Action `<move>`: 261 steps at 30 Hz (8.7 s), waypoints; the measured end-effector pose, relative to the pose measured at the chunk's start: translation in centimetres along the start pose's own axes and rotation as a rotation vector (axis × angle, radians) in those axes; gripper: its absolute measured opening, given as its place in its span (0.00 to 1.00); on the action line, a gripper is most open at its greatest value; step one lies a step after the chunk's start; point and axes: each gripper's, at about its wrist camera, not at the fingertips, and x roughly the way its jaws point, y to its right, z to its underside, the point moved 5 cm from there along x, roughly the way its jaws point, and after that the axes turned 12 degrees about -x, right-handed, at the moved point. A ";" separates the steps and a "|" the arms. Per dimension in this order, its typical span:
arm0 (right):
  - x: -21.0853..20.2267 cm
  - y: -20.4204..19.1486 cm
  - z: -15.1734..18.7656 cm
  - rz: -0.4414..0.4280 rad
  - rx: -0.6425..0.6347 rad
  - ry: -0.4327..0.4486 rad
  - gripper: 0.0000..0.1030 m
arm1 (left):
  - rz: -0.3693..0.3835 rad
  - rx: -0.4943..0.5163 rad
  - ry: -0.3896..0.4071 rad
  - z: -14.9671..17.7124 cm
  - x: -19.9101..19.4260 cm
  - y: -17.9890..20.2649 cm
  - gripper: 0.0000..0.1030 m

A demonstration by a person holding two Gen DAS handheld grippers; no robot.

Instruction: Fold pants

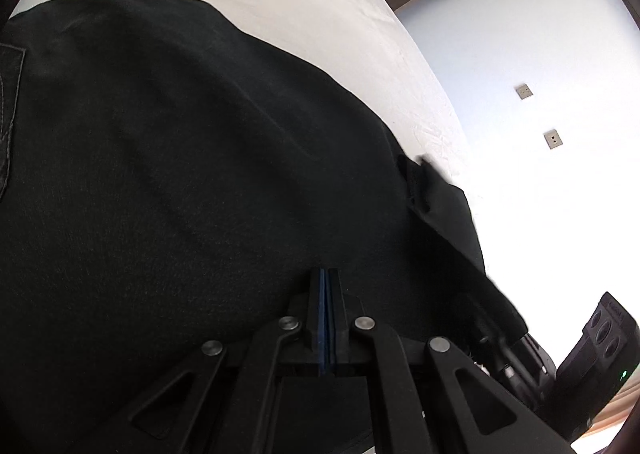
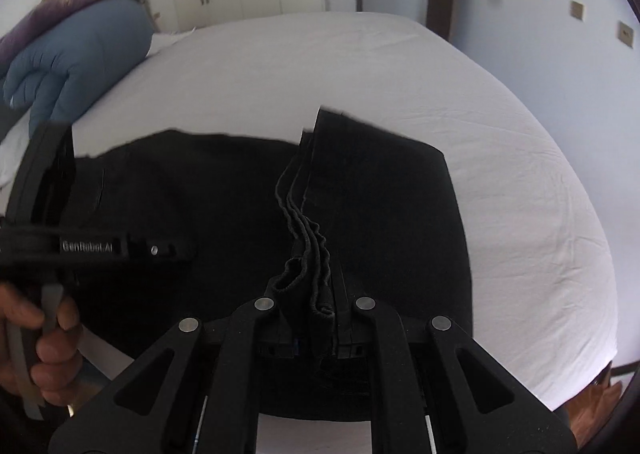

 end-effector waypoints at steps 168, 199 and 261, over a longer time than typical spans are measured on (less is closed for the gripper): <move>7.0 -15.6 -10.1 -1.077 0.438 -0.326 0.77 | -0.077 -0.513 0.581 -1.6 -28.9 -24.6 0.70; 11.6 -19.1 -9.7 -0.930 0.477 -0.475 0.72 | 0.166 -0.803 0.536 -3.8 -26.9 -30.6 0.55; 4.0 -8.9 -12.3 -1.118 0.376 -0.190 0.78 | -0.218 0.214 0.301 -0.2 -13.1 3.0 0.10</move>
